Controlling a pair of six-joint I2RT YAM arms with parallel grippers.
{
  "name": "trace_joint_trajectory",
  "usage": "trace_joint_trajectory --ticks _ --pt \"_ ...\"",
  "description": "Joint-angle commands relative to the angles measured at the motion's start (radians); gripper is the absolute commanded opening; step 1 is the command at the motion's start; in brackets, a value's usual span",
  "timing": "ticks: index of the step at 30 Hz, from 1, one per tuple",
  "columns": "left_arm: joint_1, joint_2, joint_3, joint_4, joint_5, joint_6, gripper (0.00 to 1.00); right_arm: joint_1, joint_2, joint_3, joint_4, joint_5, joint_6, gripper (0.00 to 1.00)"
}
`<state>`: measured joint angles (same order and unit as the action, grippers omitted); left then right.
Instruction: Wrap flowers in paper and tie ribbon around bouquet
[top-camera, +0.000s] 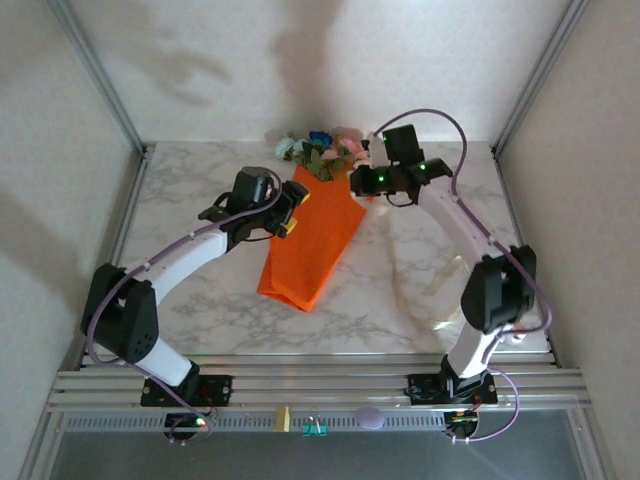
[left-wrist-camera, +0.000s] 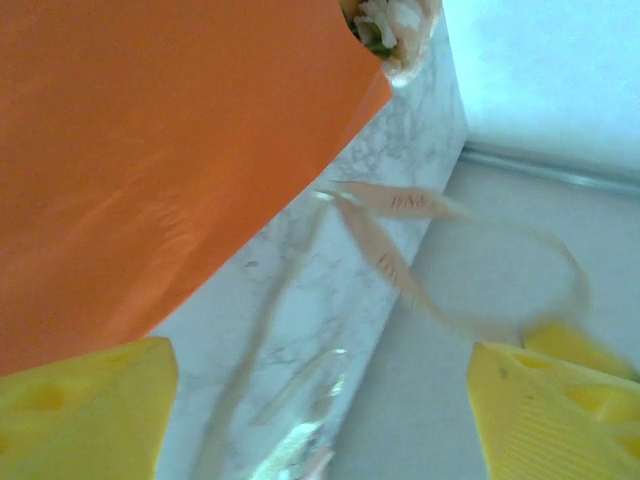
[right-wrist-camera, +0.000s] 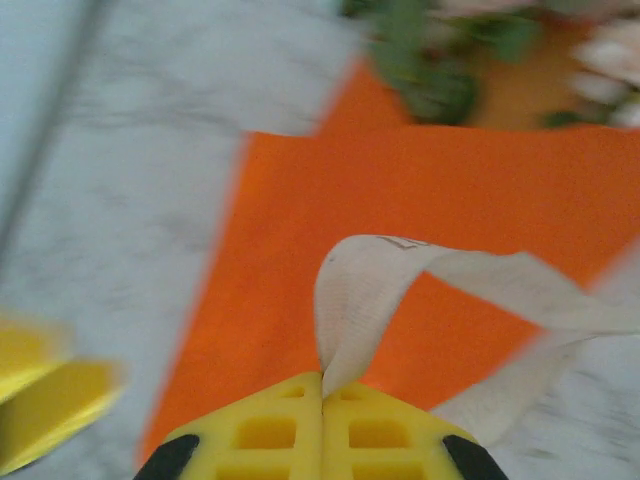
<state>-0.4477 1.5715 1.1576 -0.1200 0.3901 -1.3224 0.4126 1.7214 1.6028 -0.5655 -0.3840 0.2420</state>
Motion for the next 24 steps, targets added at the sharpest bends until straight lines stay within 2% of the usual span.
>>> trace_joint_trajectory --ticks 1,4,6,8,15,17,20,21,22,23,24 --pt "0.013 0.033 0.052 0.061 -0.008 -0.216 0.81 0.029 -0.010 -0.089 0.099 -0.211 0.064 0.00" --pt "0.025 0.048 0.081 0.003 0.002 -0.246 0.84 0.085 -0.018 -0.109 0.151 -0.275 0.111 0.00" --pt "0.026 0.038 0.070 -0.023 0.003 -0.259 0.91 0.124 -0.008 -0.093 0.153 -0.280 0.118 0.00" --pt "0.028 0.026 0.033 -0.014 0.038 -0.286 0.92 0.152 0.001 -0.092 0.181 -0.287 0.143 0.00" --pt "0.044 -0.017 -0.093 0.071 0.065 -0.361 0.88 0.227 0.038 -0.079 0.214 -0.303 0.168 0.00" --pt "0.049 -0.028 -0.102 0.105 0.065 -0.380 0.84 0.237 0.042 -0.089 0.218 -0.302 0.169 0.00" --pt "0.056 -0.056 -0.126 0.111 0.062 -0.387 0.63 0.250 0.055 -0.088 0.222 -0.307 0.170 0.00" --pt "0.061 -0.071 -0.153 0.128 0.068 -0.396 0.47 0.254 0.061 -0.083 0.223 -0.307 0.172 0.00" --pt "0.070 -0.089 -0.186 0.154 0.076 -0.408 0.22 0.261 0.072 -0.068 0.217 -0.306 0.171 0.00" --pt "0.083 -0.107 -0.221 0.184 0.087 -0.415 0.01 0.266 0.083 -0.052 0.206 -0.306 0.169 0.00" --pt "0.108 -0.130 -0.253 0.209 0.102 -0.419 0.00 0.272 0.095 -0.032 0.194 -0.305 0.168 0.00"
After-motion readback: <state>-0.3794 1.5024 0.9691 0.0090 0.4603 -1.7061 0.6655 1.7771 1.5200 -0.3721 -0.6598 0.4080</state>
